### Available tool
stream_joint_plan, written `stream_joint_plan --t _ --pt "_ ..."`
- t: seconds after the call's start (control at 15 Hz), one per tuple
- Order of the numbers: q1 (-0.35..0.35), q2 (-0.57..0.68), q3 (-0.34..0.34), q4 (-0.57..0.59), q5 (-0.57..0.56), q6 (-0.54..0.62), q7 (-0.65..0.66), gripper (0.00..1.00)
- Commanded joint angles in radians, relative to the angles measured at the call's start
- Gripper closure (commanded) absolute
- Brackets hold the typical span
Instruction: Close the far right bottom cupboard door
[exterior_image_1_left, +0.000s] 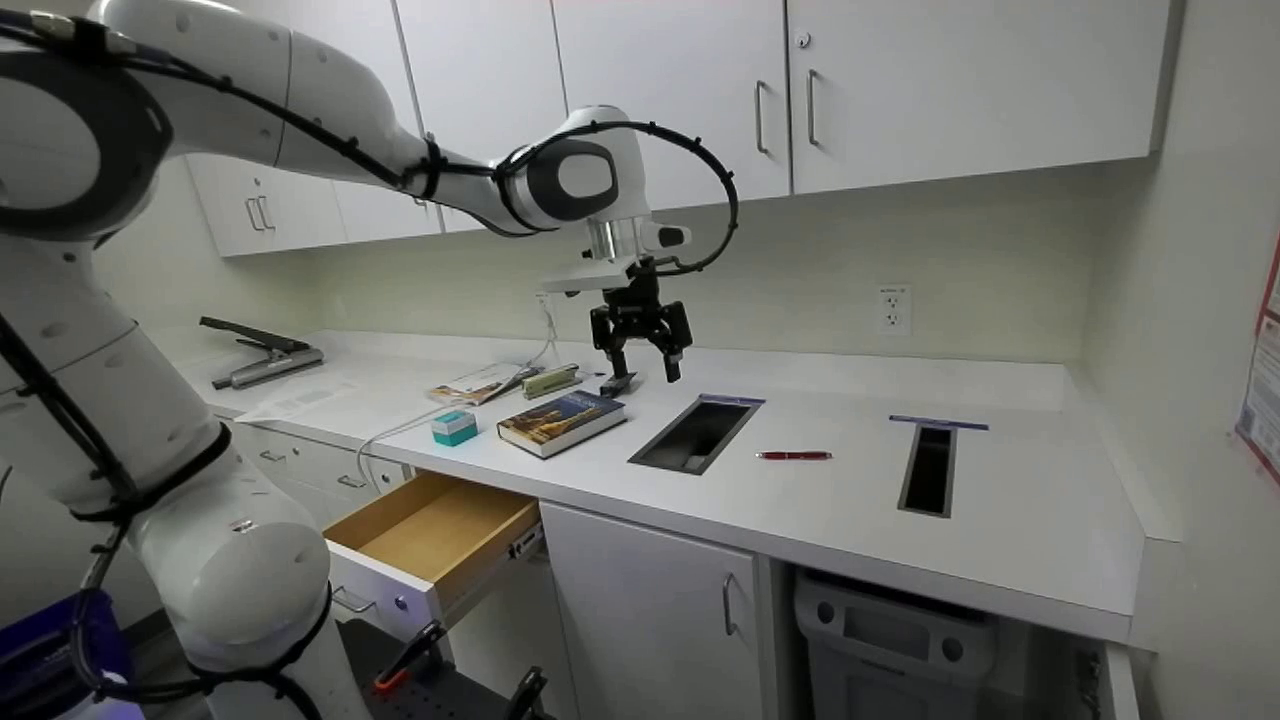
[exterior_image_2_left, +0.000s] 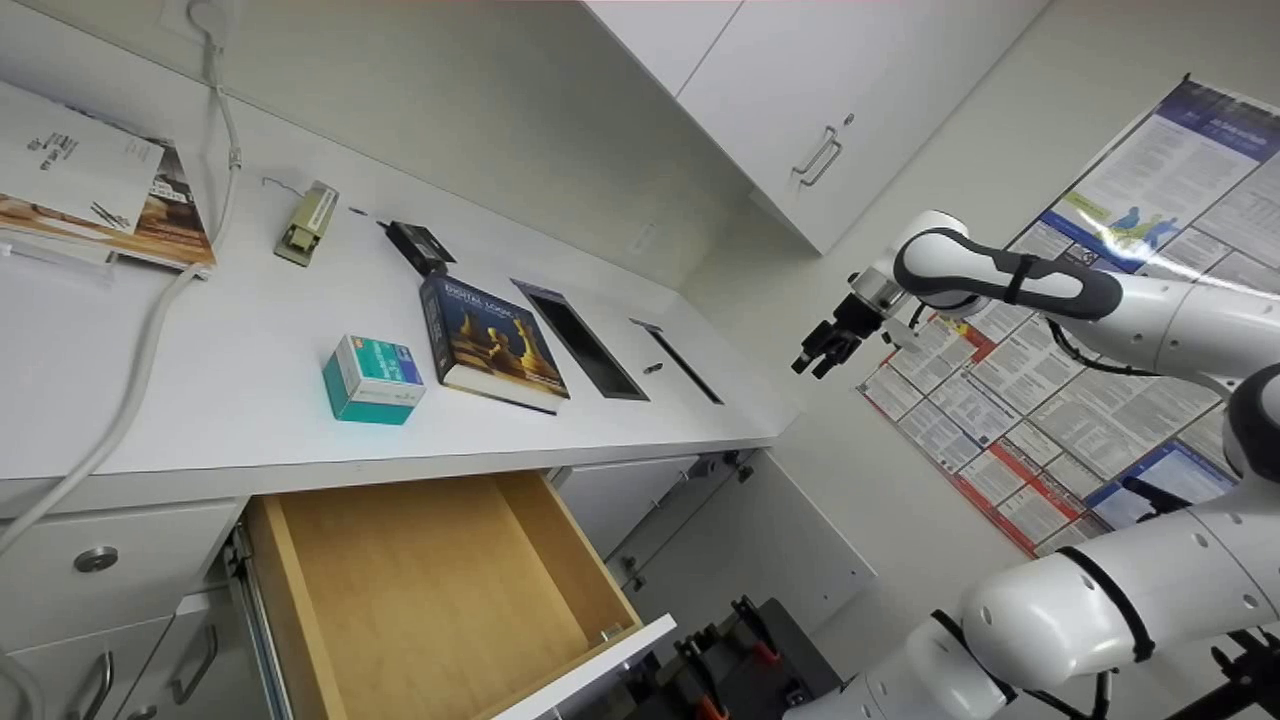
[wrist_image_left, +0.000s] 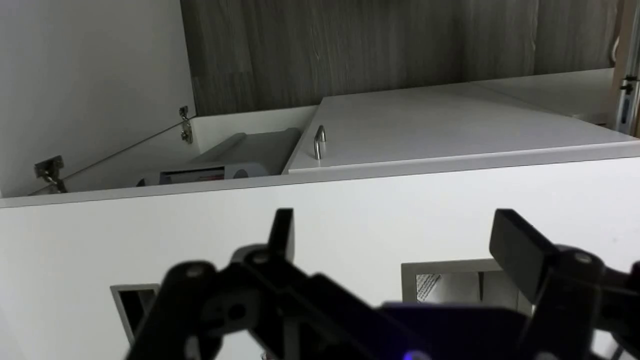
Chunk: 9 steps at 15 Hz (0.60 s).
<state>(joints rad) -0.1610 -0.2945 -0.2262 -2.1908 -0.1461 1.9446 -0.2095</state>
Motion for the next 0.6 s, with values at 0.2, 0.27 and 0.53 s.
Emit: stream_joint_plan --t 0.2,0.27,0.53 --pt "-0.009 0.021 -0.004 0.016 0.007 0.004 -0.006 0.00" --pt "-0.014 0.038 -0.012 0.026 0.004 0.009 -0.014 0.00" --pt "-0.050 0.132 -0.075 0.073 -0.013 0.042 -0.088 0.00"
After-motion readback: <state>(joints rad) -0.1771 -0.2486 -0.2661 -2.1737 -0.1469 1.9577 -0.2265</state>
